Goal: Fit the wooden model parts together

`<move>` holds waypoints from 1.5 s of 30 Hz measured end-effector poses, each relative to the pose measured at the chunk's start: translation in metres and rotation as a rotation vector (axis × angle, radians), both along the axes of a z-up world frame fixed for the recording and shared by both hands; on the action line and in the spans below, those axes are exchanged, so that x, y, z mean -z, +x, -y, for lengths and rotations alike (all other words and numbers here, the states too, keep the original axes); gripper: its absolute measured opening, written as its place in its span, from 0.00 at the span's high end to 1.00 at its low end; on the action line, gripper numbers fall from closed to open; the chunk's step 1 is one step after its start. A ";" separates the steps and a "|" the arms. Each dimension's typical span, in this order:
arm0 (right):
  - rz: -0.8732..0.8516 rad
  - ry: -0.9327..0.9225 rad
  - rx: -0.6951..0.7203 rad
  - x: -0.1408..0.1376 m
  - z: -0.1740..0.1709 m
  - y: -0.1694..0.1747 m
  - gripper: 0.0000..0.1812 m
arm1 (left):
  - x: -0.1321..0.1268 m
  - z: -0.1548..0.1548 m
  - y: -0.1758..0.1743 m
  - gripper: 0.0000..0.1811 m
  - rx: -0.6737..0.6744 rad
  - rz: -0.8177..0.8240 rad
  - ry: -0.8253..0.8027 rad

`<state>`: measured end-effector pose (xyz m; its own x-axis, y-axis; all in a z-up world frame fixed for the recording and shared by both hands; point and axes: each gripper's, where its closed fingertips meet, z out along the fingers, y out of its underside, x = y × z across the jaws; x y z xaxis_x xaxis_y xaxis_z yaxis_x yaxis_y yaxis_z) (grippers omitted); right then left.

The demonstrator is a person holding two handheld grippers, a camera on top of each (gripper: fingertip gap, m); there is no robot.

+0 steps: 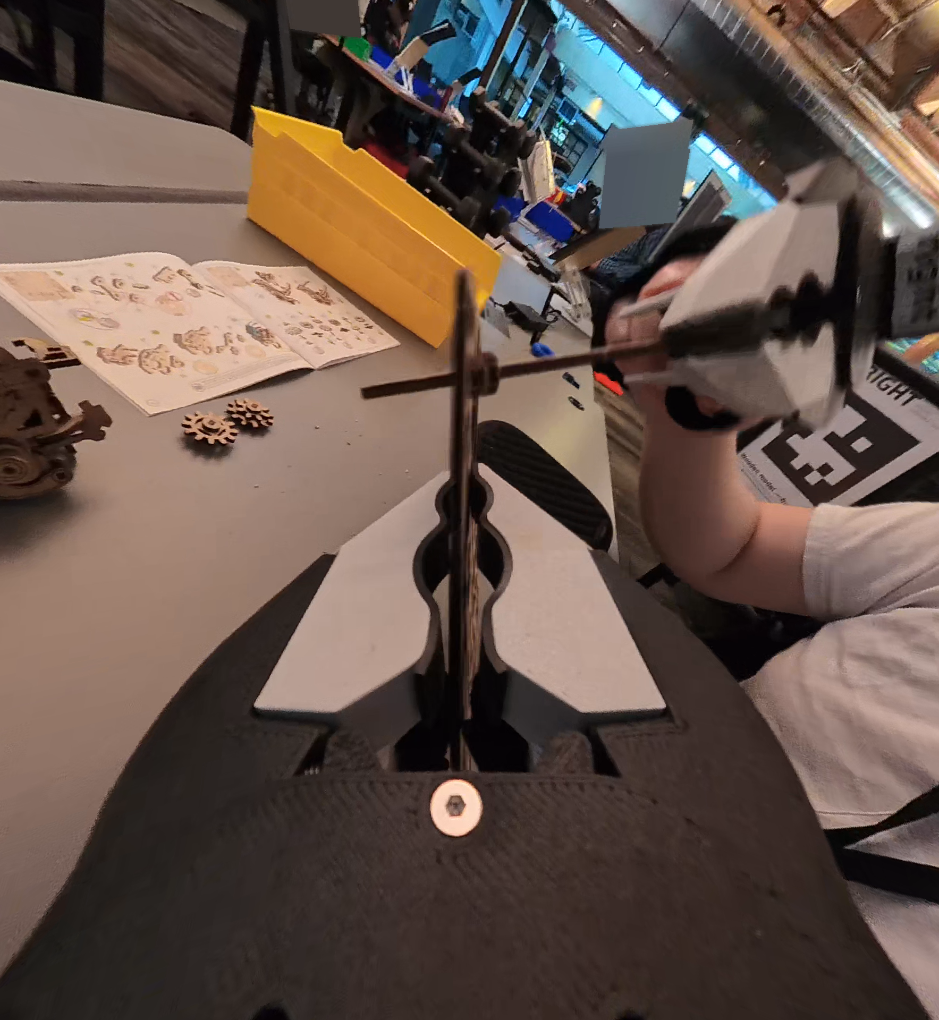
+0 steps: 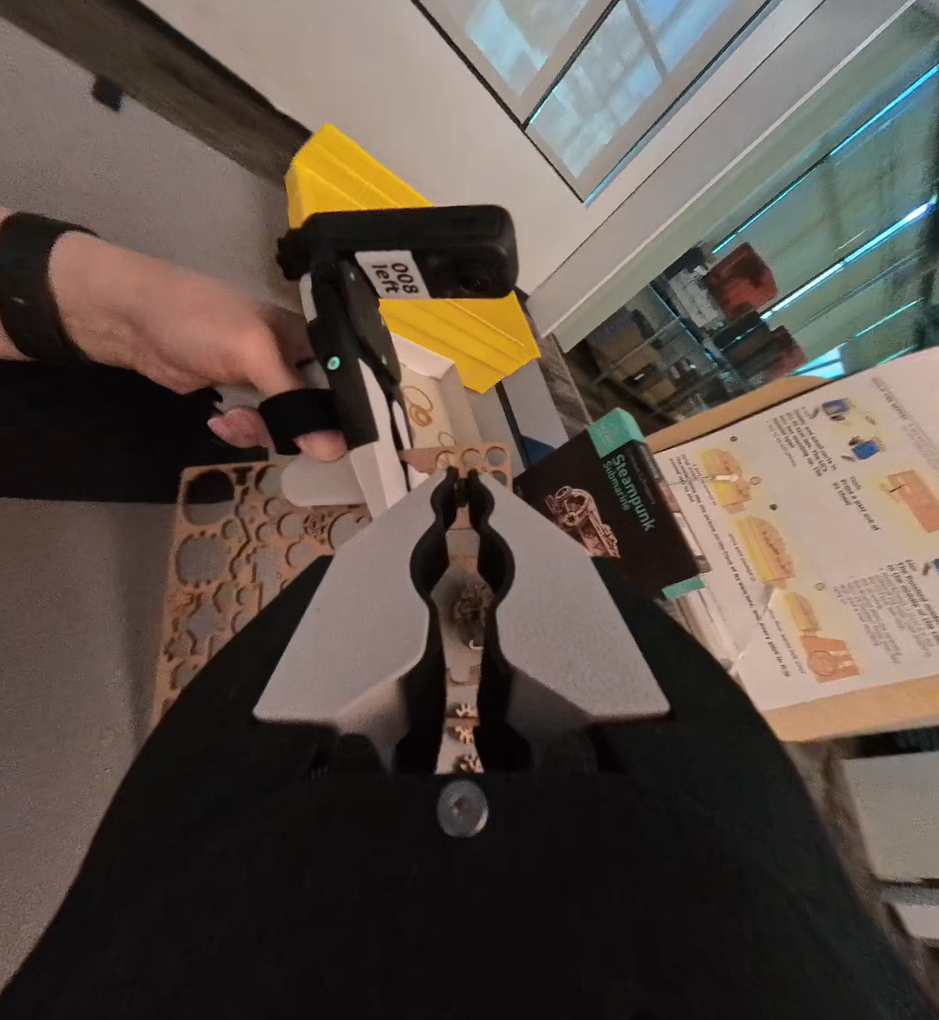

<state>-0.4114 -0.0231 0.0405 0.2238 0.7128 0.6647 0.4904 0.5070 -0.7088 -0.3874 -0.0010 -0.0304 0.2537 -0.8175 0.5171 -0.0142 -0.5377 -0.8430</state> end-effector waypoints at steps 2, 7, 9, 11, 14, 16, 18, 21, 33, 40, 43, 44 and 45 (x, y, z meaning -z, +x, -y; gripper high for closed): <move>0.107 0.118 0.055 0.012 0.002 -0.011 0.99 | 0.006 -0.001 0.002 0.99 -0.007 -0.025 -0.010; 0.216 0.082 0.089 0.007 -0.006 -0.026 0.99 | 0.012 0.001 0.009 0.99 0.009 -0.058 0.010; 0.141 -0.075 0.058 -0.001 -0.010 -0.019 0.99 | 0.008 0.002 0.008 0.99 0.015 -0.041 0.016; 0.043 -0.187 0.021 -0.007 -0.013 -0.006 0.99 | 0.000 0.002 0.005 0.99 0.013 0.002 0.017; -0.071 -0.178 -0.018 -0.004 -0.009 0.011 0.99 | -0.013 0.002 -0.001 0.99 0.005 0.067 0.024; -0.095 -0.096 -0.003 0.003 -0.002 0.013 0.99 | -0.009 0.002 -0.003 0.99 0.002 0.030 0.032; -0.045 0.033 0.039 0.007 0.002 0.008 0.99 | -0.003 0.000 -0.001 0.99 -0.022 -0.030 0.076; 0.027 0.147 0.074 0.005 0.009 -0.004 0.99 | 0.001 -0.002 0.001 0.99 -0.034 -0.064 0.085; -0.128 -0.029 0.070 -0.022 0.018 0.025 0.99 | 0.004 -0.004 -0.001 0.99 -0.034 -0.044 0.022; -0.440 -0.275 -0.056 -0.045 0.031 0.089 0.99 | 0.005 0.000 -0.003 0.99 -0.010 -0.050 -0.014; -0.508 -0.340 -0.107 -0.045 0.036 0.103 0.99 | -0.001 0.010 0.000 0.99 0.050 -0.023 -0.023; -0.519 -0.363 -0.117 -0.043 0.037 0.107 0.99 | -0.003 0.016 0.002 1.00 0.082 -0.011 -0.030; -0.525 -0.384 -0.121 -0.039 0.037 0.111 0.99 | -0.005 0.019 0.003 1.00 0.101 -0.001 -0.042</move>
